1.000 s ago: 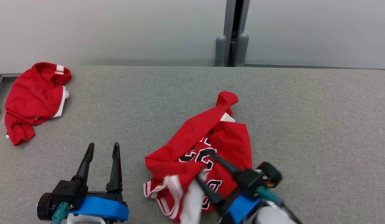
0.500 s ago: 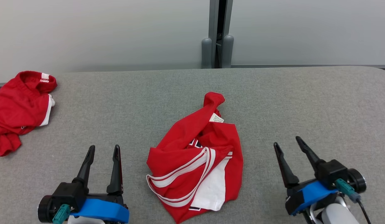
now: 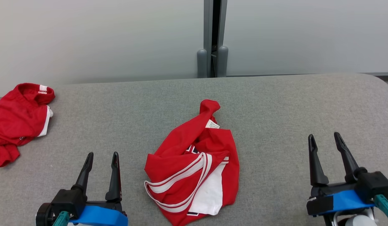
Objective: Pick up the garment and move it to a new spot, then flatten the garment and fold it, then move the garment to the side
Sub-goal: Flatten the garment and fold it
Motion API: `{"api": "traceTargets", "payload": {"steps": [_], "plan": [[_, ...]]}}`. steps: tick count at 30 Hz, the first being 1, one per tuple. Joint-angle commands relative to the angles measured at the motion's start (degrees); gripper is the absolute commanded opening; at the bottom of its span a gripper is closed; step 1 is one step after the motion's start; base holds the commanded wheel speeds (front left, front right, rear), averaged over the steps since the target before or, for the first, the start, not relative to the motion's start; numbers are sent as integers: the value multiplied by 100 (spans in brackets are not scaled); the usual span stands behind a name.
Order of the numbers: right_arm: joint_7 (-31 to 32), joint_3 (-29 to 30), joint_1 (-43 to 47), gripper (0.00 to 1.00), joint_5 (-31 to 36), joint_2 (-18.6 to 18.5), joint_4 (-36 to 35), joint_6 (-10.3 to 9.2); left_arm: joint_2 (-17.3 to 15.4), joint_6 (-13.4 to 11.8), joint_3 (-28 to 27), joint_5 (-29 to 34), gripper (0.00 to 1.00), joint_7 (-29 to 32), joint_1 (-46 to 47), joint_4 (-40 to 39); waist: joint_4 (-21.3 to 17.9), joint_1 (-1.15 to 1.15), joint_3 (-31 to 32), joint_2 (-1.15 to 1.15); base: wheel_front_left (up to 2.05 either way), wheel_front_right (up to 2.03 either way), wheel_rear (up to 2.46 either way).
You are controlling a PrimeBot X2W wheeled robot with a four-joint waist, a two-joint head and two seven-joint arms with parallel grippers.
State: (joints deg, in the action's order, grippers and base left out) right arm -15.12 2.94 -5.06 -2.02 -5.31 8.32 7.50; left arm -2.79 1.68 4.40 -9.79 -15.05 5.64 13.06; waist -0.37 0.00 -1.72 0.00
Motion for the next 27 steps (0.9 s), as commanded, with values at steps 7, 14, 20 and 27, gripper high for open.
{"api": "traceTargets", "payload": {"steps": [7, 14, 20, 27], "plan": [[-5, -45, 479, 100, -47, 186, -387, -2, -20, 27, -47, 43, 100, -19, -165, -18, -12, 0, 124, 0, 0, 0, 0], [-5, -181, 570, 100, -83, 229, -317, -2, -20, 23, -49, 45, 100, -19, -232, -3, -7, 0, 186, 0, 0, 0, 0], [-5, -217, 537, 100, -84, 239, -230, -2, -18, 105, 115, 52, 100, -19, -2, 2, 12, 0, 211, 0, 0, 0, 0], [-5, -379, 387, 100, -84, 243, -96, -2, -18, 256, 978, -14, 100, -18, 672, 369, -98, 0, 171, 0, 0, 0, 0]]}}
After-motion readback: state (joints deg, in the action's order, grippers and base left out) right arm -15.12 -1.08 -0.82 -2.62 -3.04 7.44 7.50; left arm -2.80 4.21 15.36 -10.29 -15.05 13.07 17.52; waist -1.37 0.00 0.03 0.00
